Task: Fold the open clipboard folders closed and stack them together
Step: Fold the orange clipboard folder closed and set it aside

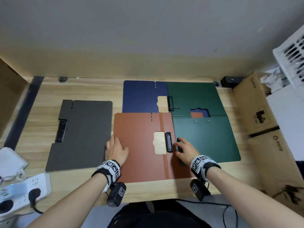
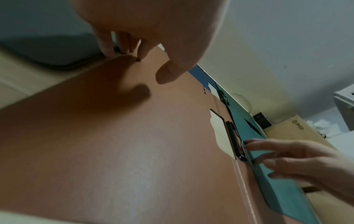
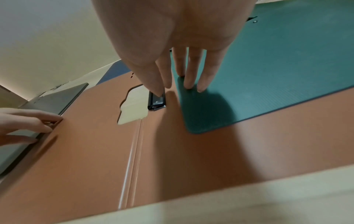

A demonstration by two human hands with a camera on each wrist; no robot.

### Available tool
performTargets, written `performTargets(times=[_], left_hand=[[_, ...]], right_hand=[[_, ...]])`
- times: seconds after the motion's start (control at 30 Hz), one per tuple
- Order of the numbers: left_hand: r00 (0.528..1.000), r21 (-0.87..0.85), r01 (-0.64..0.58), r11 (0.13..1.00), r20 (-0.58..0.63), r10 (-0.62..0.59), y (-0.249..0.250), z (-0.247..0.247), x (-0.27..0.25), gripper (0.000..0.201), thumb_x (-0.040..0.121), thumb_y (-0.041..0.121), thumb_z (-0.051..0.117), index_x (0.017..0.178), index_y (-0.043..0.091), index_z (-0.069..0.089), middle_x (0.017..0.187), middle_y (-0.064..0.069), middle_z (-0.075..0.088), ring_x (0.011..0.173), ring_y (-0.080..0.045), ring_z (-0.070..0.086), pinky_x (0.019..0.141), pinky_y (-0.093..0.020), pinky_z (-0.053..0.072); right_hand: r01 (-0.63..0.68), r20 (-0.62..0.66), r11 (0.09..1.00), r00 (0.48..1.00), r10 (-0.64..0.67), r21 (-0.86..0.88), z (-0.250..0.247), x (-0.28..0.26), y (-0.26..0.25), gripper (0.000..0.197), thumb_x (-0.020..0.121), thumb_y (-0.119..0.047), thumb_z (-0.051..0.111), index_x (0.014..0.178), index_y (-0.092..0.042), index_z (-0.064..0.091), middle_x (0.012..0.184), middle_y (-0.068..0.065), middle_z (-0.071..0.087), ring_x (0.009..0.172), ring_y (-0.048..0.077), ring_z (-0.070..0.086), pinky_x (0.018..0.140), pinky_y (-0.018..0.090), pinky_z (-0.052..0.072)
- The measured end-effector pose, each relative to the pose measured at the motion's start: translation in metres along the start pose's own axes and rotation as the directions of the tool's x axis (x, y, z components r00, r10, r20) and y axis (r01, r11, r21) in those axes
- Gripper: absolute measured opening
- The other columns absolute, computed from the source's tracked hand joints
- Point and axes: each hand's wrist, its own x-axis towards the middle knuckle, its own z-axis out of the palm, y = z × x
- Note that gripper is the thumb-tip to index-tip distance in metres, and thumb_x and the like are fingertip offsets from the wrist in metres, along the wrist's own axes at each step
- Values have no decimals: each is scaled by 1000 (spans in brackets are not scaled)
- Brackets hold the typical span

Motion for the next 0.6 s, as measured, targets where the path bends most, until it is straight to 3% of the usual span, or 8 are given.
performTargets(times=[0.23,0.3,0.37,0.4,0.47,0.53,0.6], left_hand=[[998,-326,21,945,-42,-36,-4,-5,-5,49,86,19,59,134,14,51,155,-2,36,142,-25,29,116,-39,26],[995,-474,64,878,-34,-91,-6,-10,-5,45,85,15,61,129,16,54,146,-3,45,138,-24,34,113,-39,27],[989,-650,107,752,-8,-148,-4,-17,-6,44,84,9,61,126,17,54,137,-7,50,132,-24,42,111,-39,32],[987,-722,107,684,-5,-160,-3,-22,-7,44,83,4,61,125,16,53,134,-8,51,127,-24,48,107,-37,38],[988,-805,82,587,-14,-157,-2,-35,-14,49,84,-6,58,129,10,48,128,-10,55,104,-17,60,88,-26,47],[990,-820,61,569,-22,-138,-3,-41,-20,54,86,-8,55,136,8,40,124,-4,56,87,-10,61,75,-21,48],[991,-813,69,578,-13,-137,-4,-44,-27,56,89,-2,56,140,8,37,124,-6,60,93,-16,63,84,-29,51]], right_hand=[[-13,53,998,998,17,-65,9,-15,-6,47,89,-26,55,136,-23,53,162,-5,20,140,26,32,113,37,32],[-15,52,998,998,18,-54,9,-14,-4,47,89,-26,55,136,-22,54,162,-5,19,140,27,31,113,36,30],[-24,51,1000,998,24,0,12,-11,0,47,88,-25,57,134,-20,55,162,-3,19,141,27,30,115,36,28],[-26,54,999,998,24,35,14,-10,1,48,87,-25,59,134,-18,55,162,-1,18,142,26,30,117,36,28],[-26,66,994,998,19,104,18,-10,0,51,85,-24,62,134,-13,53,162,1,15,140,24,36,115,34,31],[-4,68,989,998,-6,146,22,-9,-1,52,85,-22,63,134,-10,51,161,-1,12,134,22,46,111,31,36],[30,56,987,998,-39,155,21,-9,0,51,85,-20,62,133,-10,49,162,-3,11,134,20,46,111,31,37]])
